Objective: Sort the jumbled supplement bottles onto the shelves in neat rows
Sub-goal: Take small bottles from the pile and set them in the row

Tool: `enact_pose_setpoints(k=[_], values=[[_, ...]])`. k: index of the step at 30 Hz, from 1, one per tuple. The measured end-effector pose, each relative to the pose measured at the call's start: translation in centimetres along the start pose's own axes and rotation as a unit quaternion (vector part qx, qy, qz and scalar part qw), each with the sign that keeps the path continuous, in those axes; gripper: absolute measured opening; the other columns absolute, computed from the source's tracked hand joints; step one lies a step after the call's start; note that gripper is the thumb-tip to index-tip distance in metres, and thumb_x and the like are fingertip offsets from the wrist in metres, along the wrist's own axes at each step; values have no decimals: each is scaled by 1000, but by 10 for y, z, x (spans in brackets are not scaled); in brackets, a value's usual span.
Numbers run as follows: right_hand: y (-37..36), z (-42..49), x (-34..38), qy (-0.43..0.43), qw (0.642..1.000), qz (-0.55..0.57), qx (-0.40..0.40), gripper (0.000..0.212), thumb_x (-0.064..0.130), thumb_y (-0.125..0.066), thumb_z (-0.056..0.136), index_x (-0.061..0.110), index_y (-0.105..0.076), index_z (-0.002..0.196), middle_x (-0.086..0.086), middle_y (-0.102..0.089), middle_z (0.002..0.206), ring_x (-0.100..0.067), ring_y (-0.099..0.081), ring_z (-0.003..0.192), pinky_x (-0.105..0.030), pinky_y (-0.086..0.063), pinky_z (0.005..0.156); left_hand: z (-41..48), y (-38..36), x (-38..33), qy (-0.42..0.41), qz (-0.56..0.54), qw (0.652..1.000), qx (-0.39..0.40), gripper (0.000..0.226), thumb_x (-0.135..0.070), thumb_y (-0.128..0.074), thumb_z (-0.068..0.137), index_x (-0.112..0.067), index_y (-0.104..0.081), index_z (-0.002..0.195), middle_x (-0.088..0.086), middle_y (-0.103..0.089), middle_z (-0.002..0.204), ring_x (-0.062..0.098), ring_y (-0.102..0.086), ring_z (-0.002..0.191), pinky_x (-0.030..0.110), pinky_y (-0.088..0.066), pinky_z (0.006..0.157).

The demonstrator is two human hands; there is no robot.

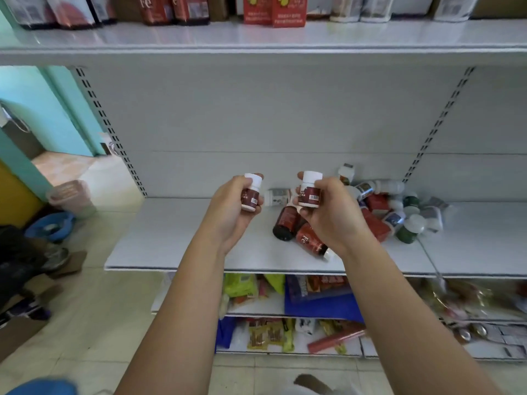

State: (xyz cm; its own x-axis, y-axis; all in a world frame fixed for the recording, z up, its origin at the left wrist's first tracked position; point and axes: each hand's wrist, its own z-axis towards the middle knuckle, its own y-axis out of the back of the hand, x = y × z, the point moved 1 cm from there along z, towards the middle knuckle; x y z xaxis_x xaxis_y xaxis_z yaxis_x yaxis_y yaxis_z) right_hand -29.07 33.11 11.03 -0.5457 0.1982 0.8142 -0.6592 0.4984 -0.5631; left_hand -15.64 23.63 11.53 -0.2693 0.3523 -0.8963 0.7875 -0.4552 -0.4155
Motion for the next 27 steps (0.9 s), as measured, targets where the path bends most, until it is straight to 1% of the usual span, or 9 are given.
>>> enact_pose_setpoints(k=[2,5,7,11,14,19,21,24,27], values=[[8,-17,16,21,1000,-5,1,28,13,-37,96,4,-59,111,-8,-56,79,-16,-51,66,-23,-42,53,-15,-20,-3,-11,-3,999,33,25,-8,-41,98,-3,-64,106,9,-53,83,15,-54,65,23,-44,57],[25,-42,44,58,998,6,-2,28,16,-36,95,5,-59,107,-6,-54,77,-15,-48,63,-26,-38,61,-34,-56,-7,-29,22,996,76,21,-4,-44,98,-7,-65,102,9,-61,87,15,-62,69,25,-49,62],[40,-57,66,88,996,26,-18,28,16,-36,94,4,-59,105,-6,-53,76,-15,-48,64,-28,-39,64,-43,-86,-8,-35,29,994,102,20,-3,-44,98,-8,-64,100,9,-65,86,16,-63,71,26,-49,64],[85,-87,113,138,988,47,-52,28,17,-36,94,4,-59,104,-5,-53,74,-15,-48,64,-24,-42,59,-54,-160,5,-26,-4,990,140,22,-2,-40,97,-5,-61,100,10,-64,80,15,-62,64,27,-46,63],[133,-117,153,171,981,40,-80,29,17,-33,94,5,-57,102,-6,-51,74,-16,-46,63,-25,-38,59,-65,-228,29,5,-36,982,183,25,-5,-38,97,-2,-60,109,11,-63,80,17,-60,66,25,-47,59],[235,-182,223,226,965,42,-123,28,20,-40,89,3,-56,104,-6,-52,73,-15,-47,62,-24,-39,56,-102,-357,87,15,-18,965,261,27,-1,-37,97,-9,-63,96,8,-65,77,14,-61,64,24,-44,61],[278,-210,249,243,956,33,-161,26,18,-36,92,4,-57,102,-6,-52,72,-15,-47,60,-24,-38,55,-117,-406,113,23,-11,956,291,27,0,-39,97,-10,-64,97,6,-66,76,13,-63,63,22,-46,60],[338,-251,287,263,938,25,-222,27,17,-35,94,5,-57,102,-5,-51,73,-16,-47,60,-22,-38,53,-136,-473,147,48,-8,942,331,24,0,-42,96,-9,-64,101,7,-65,81,14,-63,68,21,-48,61],[394,-285,323,285,916,33,-280,24,15,-37,95,4,-55,107,-7,-52,74,-16,-47,62,-26,-37,61,-151,-536,176,78,-8,925,373,23,0,-44,96,-9,-64,102,7,-66,84,16,-63,72,23,-49,63]])
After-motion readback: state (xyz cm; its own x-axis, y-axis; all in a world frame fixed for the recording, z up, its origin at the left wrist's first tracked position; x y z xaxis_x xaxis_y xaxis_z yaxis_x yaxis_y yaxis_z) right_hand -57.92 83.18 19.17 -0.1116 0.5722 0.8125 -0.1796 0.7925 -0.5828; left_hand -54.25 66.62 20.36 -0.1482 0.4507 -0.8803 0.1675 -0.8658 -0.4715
